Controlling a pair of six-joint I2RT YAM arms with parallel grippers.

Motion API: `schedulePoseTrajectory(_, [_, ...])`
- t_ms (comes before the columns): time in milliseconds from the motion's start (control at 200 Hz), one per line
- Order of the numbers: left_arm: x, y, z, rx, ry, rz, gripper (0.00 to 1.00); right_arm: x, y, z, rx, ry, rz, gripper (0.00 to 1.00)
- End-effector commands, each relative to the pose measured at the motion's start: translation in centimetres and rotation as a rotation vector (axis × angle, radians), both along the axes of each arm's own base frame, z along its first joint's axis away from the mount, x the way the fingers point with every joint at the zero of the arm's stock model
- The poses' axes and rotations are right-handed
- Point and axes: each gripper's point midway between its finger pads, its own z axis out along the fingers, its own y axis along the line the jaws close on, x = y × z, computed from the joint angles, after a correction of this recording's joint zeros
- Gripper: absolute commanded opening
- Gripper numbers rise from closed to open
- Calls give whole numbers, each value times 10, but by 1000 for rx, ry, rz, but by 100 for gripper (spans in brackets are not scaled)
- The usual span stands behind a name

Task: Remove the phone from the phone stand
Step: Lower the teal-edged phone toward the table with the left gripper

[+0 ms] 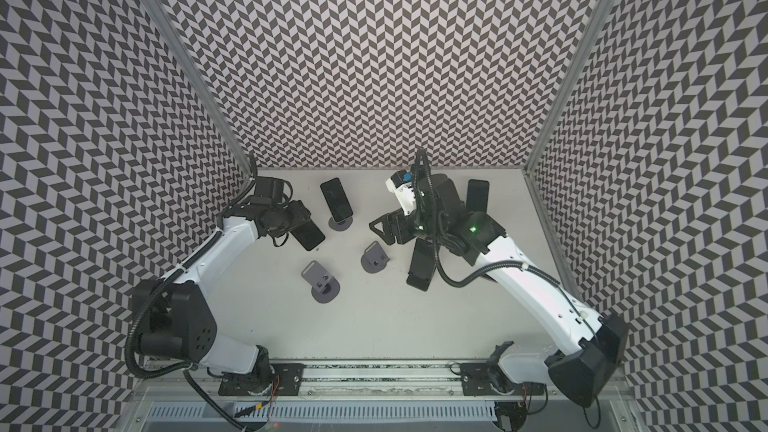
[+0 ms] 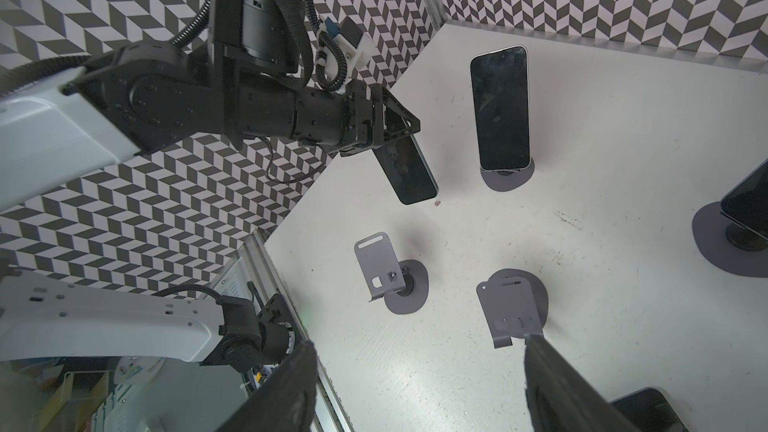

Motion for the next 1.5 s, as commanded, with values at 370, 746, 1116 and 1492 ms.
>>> schedulePoseTrajectory(370, [22, 13, -4, 56, 34, -39, 65, -9, 8, 30, 106, -74, 48, 76])
schedulePoseTrajectory(746, [24, 23, 0, 73, 11, -124, 65, -8, 8, 36, 92, -109, 61, 76])
schedulePoseTrajectory(1116, [28, 30, -5, 161, 27, -218, 64, -15, 7, 41, 84, -125, 73, 76])
schedulePoseTrajectory(1492, [23, 25, -24, 164, 97, -285, 63, -24, 1, 45, 93, -150, 73, 77])
